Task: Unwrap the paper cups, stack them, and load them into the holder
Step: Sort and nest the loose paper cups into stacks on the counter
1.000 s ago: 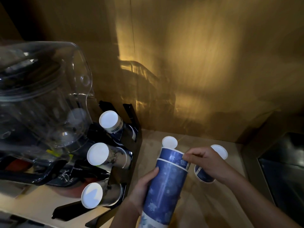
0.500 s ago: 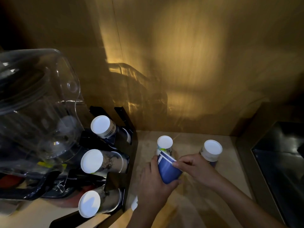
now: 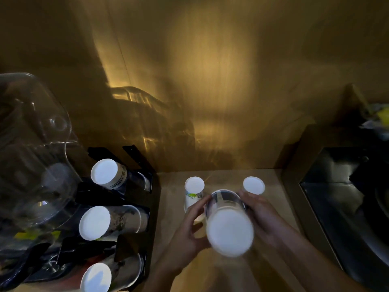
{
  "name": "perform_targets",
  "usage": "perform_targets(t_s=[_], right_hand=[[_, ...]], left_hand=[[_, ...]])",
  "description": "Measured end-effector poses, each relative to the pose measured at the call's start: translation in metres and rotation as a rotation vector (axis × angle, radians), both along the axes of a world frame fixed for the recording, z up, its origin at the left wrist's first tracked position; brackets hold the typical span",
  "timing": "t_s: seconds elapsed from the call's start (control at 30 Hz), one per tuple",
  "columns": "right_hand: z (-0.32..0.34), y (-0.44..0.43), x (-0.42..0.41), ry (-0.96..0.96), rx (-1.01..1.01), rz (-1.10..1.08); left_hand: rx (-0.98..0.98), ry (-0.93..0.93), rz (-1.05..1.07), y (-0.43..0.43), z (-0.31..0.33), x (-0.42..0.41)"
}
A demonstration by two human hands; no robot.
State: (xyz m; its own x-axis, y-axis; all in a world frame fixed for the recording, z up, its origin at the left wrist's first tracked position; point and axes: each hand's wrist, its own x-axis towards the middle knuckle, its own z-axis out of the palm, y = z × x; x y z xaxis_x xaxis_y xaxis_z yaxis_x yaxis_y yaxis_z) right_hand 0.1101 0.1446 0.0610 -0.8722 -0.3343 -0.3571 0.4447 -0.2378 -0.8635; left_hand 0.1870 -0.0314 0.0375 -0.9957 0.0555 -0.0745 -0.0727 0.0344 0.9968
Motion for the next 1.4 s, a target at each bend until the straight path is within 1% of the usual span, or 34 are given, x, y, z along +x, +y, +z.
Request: perform_targets(t_s=[0.07,0.13,0.23,0.27,0.37,0.5,0.53,0.6,0.7,0.8,0.9,0.97,1.1,1.27,1.4], right_hand=[[-0.010,0.004,0.003,-0.038,-0.018,0.008],[-0.017,0.011,0.007,-0.034,-0.002,-0.028],[-0.014,0.015,0.002,0.141,0.088,-0.053],[-0.011,0.016,-0.002,0.150,0.097,-0.053],[-0.003,0.032,-0.008,0.182,0.065,-0.011],[0.008,0.049,-0.012,0.246,-0.090,0.098],[0.010,0.053,-0.014,0.272,-0.086,0.097],[0.017,0.058,-0.018,0.339,0.024,0.099],[0.025,0.063,-0.026,0.425,0.257,0.050],[0.023,0.064,-0.033,0.456,0.336,-0.020],[0.013,0.062,-0.040,0.467,0.414,-0.073],[0.006,0.061,-0.045,0.485,0.442,-0.080],[-0.012,0.059,-0.054,0.481,0.431,-0.063],[-0.037,0.060,-0.062,0.434,0.445,-0.052],[-0.054,0.061,-0.066,0.394,0.478,-0.052]], left_hand=[[-0.066,0.072,-0.074,0.013,-0.001,-0.003],[-0.054,0.073,-0.055,0.023,0.000,-0.008],[-0.029,0.073,0.015,0.037,0.003,-0.021],[-0.026,0.063,0.029,0.040,0.005,-0.025],[-0.043,0.075,0.040,0.047,0.010,-0.038],[0.034,0.129,-0.011,0.054,0.022,-0.060],[0.037,0.137,-0.023,0.055,0.025,-0.066],[0.028,0.143,-0.064,0.058,0.032,-0.077],[0.027,0.136,-0.139,0.064,0.037,-0.090],[-0.015,0.130,-0.146,0.070,0.037,-0.103],[0.035,0.053,-0.136,0.073,0.036,-0.112],[0.048,0.036,-0.128,0.076,0.031,-0.115],[0.100,0.012,-0.103,0.078,0.020,-0.120],[0.063,-0.016,-0.072,0.076,0.000,-0.124],[0.050,-0.089,-0.112,0.080,-0.015,-0.128]])
